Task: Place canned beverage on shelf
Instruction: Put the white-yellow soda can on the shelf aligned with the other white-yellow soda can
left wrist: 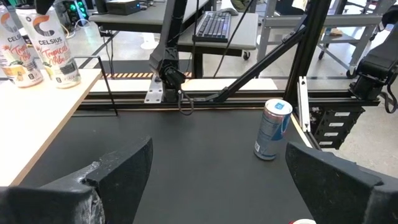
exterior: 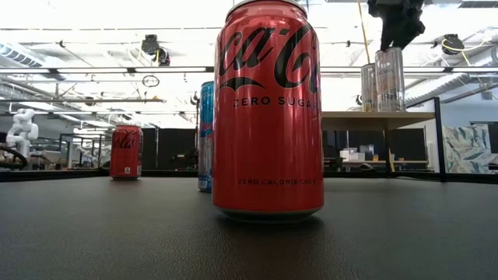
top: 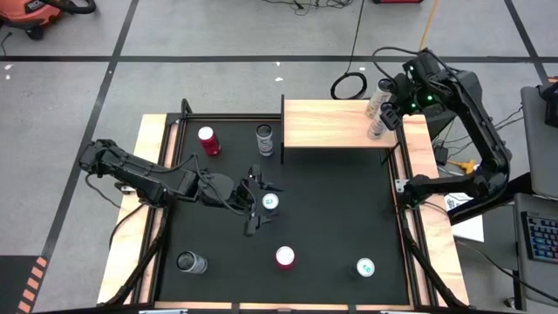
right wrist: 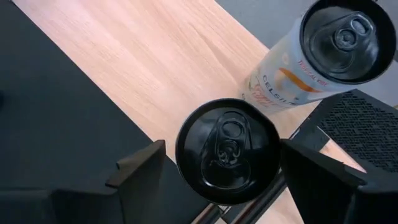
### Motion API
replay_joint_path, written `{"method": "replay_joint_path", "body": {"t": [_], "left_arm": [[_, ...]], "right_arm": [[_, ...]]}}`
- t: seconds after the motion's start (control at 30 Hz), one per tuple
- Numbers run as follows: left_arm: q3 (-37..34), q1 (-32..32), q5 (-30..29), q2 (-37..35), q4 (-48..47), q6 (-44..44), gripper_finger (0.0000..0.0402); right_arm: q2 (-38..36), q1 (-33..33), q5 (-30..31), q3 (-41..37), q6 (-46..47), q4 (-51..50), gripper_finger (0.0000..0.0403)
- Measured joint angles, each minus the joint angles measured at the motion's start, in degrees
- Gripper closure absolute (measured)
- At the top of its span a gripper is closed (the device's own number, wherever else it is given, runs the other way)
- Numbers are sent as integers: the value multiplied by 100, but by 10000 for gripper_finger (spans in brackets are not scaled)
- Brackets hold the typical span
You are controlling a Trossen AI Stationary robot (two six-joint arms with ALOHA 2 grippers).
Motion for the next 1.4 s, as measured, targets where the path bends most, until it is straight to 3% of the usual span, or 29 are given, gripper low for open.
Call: {"method": "replay_joint_path", "body": {"t": [0.23, 0.4, 0.77, 1.4], "left_arm": [[0, 0, 6, -2, 2, 0, 30], [0, 0, 6, 0, 2, 0, 30], [0, 0, 6, -2, 4, 2, 30], [0, 0, 4, -1, 7, 2, 30]], "right_arm": [[-11, 0, 59, 0, 31, -58, 112], [-116, 0, 605, 0, -44, -56, 112], [-481, 0, 609, 0, -128, -162, 112], [-539, 2, 437, 2, 700, 282, 112]]}}
